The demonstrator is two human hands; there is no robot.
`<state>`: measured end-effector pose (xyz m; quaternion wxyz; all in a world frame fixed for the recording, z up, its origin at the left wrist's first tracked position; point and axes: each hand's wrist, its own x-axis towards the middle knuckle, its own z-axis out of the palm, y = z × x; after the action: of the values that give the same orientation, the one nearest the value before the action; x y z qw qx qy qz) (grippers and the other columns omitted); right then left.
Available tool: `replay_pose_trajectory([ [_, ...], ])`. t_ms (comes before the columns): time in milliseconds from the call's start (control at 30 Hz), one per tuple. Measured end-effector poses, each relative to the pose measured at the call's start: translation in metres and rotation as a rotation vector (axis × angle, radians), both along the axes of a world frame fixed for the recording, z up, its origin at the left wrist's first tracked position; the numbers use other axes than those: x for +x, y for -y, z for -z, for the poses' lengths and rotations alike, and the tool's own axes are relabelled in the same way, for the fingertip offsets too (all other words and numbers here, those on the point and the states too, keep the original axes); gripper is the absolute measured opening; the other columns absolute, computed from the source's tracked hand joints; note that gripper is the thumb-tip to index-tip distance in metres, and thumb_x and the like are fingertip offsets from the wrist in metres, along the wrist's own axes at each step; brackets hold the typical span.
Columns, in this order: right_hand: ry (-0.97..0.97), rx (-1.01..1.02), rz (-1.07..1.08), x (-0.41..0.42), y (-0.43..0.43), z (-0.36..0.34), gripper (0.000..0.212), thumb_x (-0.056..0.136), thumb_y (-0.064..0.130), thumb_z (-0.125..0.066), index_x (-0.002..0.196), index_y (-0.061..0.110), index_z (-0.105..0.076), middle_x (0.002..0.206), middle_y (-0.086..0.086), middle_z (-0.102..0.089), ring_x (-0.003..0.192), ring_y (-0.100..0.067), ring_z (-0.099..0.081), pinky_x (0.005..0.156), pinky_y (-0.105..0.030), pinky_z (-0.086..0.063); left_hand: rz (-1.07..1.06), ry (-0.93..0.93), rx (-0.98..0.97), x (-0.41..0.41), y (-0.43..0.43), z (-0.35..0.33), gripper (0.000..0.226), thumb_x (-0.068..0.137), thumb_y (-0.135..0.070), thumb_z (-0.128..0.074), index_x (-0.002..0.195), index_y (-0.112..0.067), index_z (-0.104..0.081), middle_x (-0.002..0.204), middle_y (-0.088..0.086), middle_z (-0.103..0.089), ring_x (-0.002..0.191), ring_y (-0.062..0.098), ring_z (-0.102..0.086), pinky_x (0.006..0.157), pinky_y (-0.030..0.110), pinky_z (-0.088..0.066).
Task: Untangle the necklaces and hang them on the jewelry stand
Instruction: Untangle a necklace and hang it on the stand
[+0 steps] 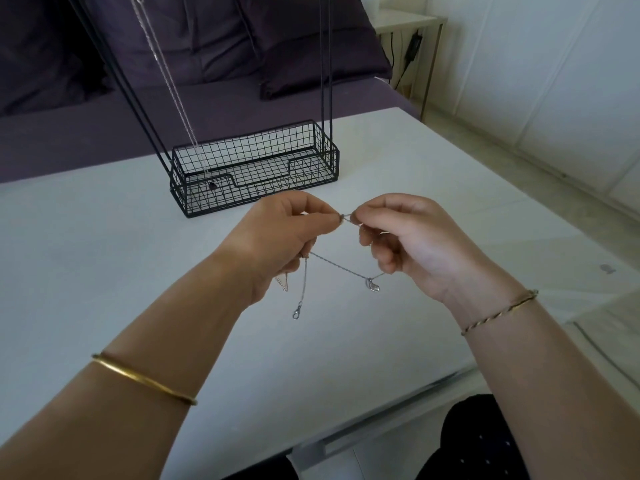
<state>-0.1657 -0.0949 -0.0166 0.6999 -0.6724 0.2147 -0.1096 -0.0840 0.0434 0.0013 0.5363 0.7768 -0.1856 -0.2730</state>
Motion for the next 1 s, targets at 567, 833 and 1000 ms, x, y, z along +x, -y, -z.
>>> replay_pose_trajectory([
  [567,0.056,0.276,0.093,0.000,0.007,-0.001,0.033,0.091,0.022,-0.058,0.061,0.018,-0.046,0.062,0.001,-0.062,0.073,-0.017,-0.063,0.082,-0.034,-0.051,0.011,0.056,0.028,-0.002,0.000,-0.002,0.015,0.094,-0.021,-0.056,0.090,-0.015,-0.069,0.045,-0.008,-0.039,0.044,0.008,-0.030,0.049,0.020,-0.028],
  [833,0.044,0.345,0.138,0.000,0.001,-0.003,0.022,0.092,0.016,-0.058,0.071,0.013,-0.050,0.061,-0.002,-0.046,0.038,-0.010,-0.037,0.042,-0.020,-0.044,0.028,-0.024,-0.007,-0.005,-0.002,-0.005,0.018,0.097,-0.023,-0.051,0.089,-0.013,-0.064,0.045,-0.007,-0.042,0.034,0.004,-0.031,0.043,0.017,-0.028],
  [1000,0.039,-0.027,0.056,-0.001,-0.004,0.001,0.010,0.084,0.005,-0.064,0.081,0.014,-0.067,0.079,-0.001,-0.061,0.063,-0.013,-0.058,0.059,-0.030,-0.055,0.056,0.005,-0.018,-0.007,-0.002,-0.005,0.019,0.097,-0.022,-0.051,0.087,-0.013,-0.064,0.047,-0.005,-0.042,0.038,0.006,-0.031,0.044,0.016,-0.030],
])
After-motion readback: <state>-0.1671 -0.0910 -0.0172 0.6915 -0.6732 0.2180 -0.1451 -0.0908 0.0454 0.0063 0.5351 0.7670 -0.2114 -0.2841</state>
